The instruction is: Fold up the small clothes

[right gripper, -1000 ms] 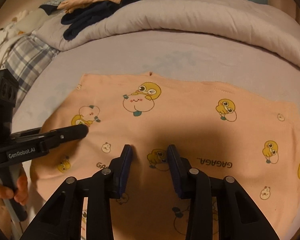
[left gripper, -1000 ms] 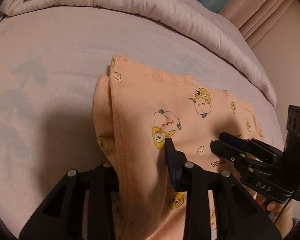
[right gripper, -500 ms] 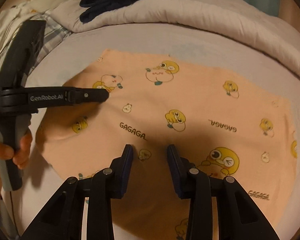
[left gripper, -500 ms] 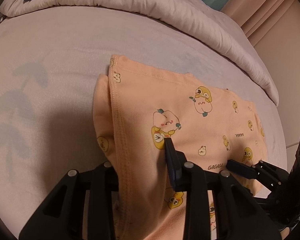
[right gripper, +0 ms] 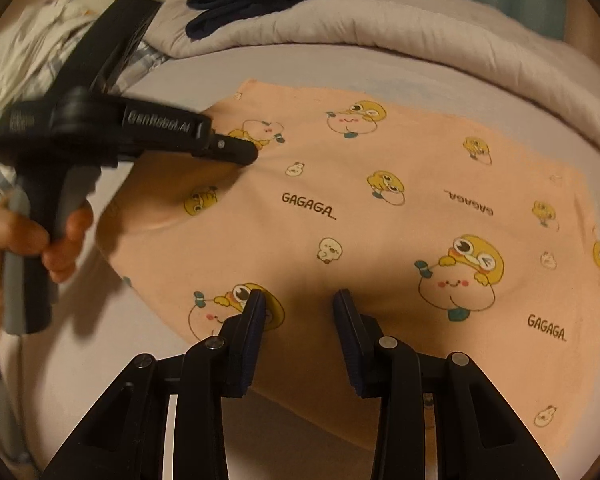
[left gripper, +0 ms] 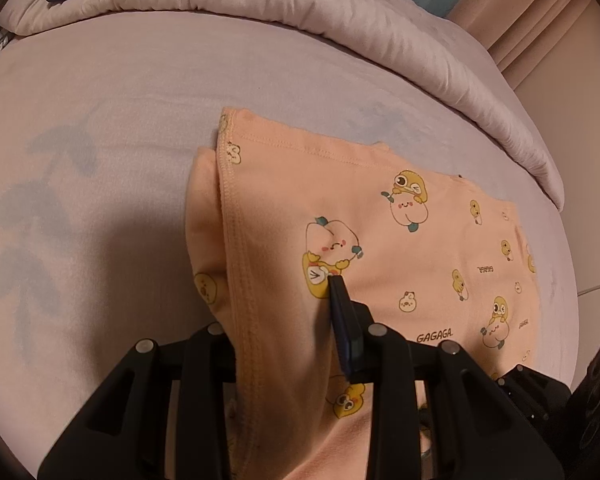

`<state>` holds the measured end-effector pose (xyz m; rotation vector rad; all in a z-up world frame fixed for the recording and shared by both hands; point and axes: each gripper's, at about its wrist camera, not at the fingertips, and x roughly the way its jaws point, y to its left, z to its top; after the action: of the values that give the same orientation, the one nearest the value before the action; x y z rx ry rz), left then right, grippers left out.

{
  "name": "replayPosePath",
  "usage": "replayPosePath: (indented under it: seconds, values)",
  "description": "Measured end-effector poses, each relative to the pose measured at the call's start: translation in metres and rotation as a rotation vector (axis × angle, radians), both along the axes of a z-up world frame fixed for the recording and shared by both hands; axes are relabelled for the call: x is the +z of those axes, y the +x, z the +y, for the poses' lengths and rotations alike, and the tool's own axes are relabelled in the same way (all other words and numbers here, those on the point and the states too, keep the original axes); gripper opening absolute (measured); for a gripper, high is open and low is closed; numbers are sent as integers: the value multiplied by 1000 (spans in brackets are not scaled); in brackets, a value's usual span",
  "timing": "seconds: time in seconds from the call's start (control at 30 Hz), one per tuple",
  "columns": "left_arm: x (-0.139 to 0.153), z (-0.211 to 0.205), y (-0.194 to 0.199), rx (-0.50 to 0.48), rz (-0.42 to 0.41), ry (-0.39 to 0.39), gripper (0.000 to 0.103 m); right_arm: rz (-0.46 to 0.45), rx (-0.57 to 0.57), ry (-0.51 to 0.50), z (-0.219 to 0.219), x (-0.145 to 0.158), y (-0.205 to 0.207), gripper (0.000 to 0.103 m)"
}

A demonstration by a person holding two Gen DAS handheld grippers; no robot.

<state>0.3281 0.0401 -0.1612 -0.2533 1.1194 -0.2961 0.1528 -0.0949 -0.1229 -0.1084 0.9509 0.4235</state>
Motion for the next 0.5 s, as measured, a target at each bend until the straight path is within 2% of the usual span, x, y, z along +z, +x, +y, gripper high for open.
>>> replayPosePath:
  seconds: [0.03,0.1,0.3,0.5]
  values:
    - [1,0,-1,3,2,-2,29,-1,6,-10,1,1,0,39]
    - [4,-1,-2,7,4,-7,26,20,0,33,-5,3,3,39]
    - [16,-2,-7,7,-15,-17,20,117,-68,365,-48,6,12,39]
    - [32,-8,-14,-5,-35,-74,16,133,-131,519,-71,7,7,39]
